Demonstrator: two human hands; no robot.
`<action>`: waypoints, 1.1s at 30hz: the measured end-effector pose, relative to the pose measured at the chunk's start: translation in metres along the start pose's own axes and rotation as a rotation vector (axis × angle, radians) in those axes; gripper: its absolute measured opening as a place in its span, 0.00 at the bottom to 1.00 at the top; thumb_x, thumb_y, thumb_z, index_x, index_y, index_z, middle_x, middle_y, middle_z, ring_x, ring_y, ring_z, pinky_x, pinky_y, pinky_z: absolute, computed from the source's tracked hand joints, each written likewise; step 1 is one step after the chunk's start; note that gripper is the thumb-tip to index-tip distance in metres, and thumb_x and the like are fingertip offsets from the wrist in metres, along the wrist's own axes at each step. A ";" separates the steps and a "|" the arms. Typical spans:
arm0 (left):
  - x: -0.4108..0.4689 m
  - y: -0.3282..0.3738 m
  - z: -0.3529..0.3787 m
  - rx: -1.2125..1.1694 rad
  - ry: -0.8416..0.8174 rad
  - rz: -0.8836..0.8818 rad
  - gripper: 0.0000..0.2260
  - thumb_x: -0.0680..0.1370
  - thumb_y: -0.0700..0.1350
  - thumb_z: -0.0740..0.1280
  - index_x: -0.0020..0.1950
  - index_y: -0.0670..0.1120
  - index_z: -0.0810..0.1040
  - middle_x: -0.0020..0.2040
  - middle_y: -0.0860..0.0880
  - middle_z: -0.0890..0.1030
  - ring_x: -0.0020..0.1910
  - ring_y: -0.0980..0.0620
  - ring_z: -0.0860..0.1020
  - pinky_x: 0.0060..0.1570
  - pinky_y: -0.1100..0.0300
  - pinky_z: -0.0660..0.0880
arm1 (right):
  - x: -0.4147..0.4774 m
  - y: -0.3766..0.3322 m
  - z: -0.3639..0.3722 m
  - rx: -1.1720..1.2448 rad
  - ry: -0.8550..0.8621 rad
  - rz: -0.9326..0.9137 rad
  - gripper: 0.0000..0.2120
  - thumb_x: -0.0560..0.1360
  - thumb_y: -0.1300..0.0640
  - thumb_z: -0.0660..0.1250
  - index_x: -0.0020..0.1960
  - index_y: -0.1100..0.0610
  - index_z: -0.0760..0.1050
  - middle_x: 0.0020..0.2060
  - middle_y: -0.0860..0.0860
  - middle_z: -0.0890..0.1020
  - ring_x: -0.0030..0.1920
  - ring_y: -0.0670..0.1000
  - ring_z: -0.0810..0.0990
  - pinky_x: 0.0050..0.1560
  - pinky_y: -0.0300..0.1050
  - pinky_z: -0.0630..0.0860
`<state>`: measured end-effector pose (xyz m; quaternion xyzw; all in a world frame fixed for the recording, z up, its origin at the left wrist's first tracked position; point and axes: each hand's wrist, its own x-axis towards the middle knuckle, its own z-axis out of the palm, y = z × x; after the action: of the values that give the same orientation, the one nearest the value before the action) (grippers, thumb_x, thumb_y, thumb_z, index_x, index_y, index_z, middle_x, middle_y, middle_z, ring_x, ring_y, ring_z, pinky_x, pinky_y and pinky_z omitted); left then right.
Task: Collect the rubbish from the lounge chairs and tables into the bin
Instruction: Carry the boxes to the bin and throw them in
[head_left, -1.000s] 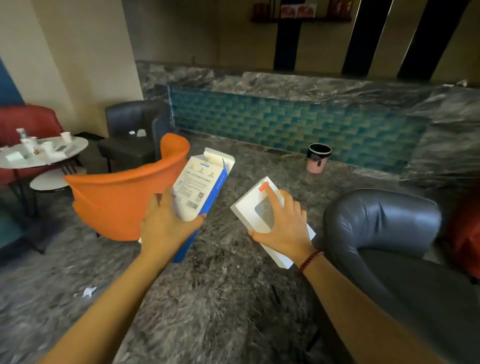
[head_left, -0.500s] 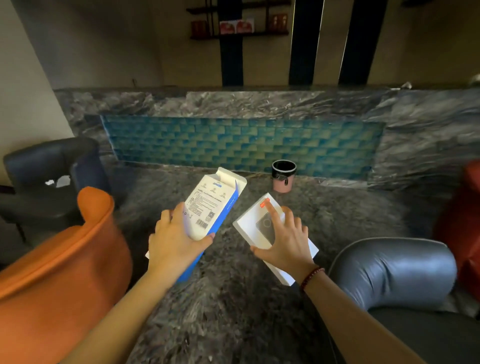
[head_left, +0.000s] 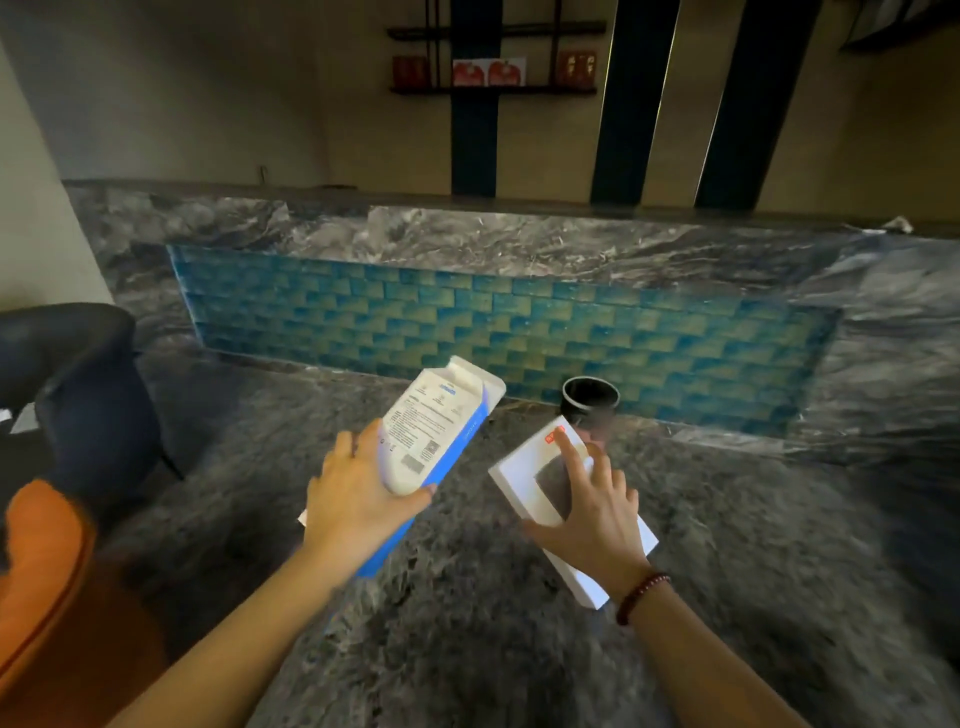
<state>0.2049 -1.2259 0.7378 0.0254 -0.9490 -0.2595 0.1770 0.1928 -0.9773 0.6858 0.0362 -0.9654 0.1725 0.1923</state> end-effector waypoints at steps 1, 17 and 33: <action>0.032 0.005 0.013 -0.005 -0.010 0.019 0.39 0.64 0.61 0.71 0.69 0.50 0.60 0.59 0.47 0.68 0.61 0.43 0.70 0.55 0.48 0.70 | 0.026 0.008 0.007 -0.010 0.017 0.016 0.50 0.59 0.28 0.61 0.72 0.41 0.39 0.67 0.55 0.63 0.60 0.59 0.67 0.58 0.56 0.65; 0.444 0.180 0.309 -0.142 -0.134 0.319 0.36 0.62 0.58 0.74 0.65 0.47 0.67 0.55 0.43 0.71 0.54 0.41 0.73 0.48 0.52 0.71 | 0.418 0.259 0.084 -0.084 0.144 0.240 0.49 0.57 0.30 0.62 0.72 0.43 0.45 0.65 0.55 0.63 0.58 0.59 0.66 0.56 0.56 0.65; 0.842 0.183 0.563 -0.142 -0.218 0.057 0.35 0.63 0.57 0.74 0.65 0.46 0.66 0.57 0.42 0.70 0.55 0.40 0.72 0.51 0.48 0.72 | 0.841 0.438 0.281 -0.056 -0.054 0.178 0.50 0.60 0.37 0.71 0.73 0.45 0.46 0.67 0.58 0.63 0.61 0.61 0.65 0.59 0.58 0.64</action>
<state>-0.7719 -0.9133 0.6494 -0.0426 -0.9421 -0.3223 0.0817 -0.7446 -0.6669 0.6251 -0.0508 -0.9740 0.1608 0.1511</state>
